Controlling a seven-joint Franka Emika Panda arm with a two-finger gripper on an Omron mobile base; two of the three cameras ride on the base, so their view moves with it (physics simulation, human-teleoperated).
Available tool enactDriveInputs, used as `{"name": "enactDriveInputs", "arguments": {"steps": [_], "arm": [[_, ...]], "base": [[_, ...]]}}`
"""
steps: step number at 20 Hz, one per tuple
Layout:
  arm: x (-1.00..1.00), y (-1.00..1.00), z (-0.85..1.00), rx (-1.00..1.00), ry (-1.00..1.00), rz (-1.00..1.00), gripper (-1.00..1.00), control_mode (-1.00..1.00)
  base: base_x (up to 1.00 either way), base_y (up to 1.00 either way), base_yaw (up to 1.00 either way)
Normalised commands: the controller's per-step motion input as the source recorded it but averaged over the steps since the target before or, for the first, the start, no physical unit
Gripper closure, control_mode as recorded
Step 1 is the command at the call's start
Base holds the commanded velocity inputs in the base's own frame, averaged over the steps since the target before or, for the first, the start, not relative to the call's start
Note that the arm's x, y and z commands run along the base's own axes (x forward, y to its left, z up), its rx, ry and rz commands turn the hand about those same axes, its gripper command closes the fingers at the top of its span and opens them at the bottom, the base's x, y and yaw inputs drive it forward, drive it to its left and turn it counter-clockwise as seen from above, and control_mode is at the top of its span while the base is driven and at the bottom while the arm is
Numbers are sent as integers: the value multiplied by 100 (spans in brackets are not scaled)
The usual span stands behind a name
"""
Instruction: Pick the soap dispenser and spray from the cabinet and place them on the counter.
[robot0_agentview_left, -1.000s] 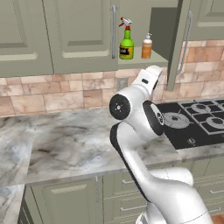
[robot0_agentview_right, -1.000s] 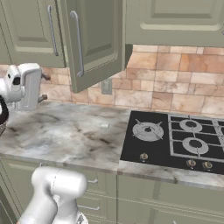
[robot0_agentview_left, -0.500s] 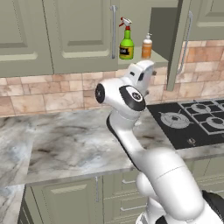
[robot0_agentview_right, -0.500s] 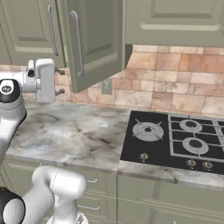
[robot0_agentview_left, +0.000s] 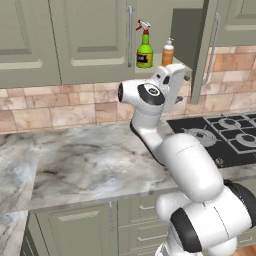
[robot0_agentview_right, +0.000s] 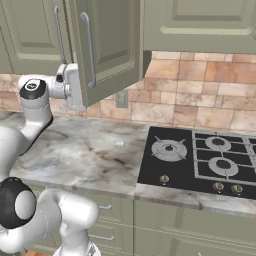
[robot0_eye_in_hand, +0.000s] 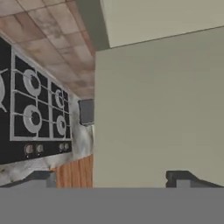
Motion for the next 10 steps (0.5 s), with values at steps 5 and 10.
{"name": "enactDriveInputs", "arguments": {"steps": [5,10], "arm": [[6,-75,0,-1,-7,-14,-100,-100],[1,-79,0,0,-13,-7,-100,-100]], "base": [[0,0,0],[0,0,0]]}}
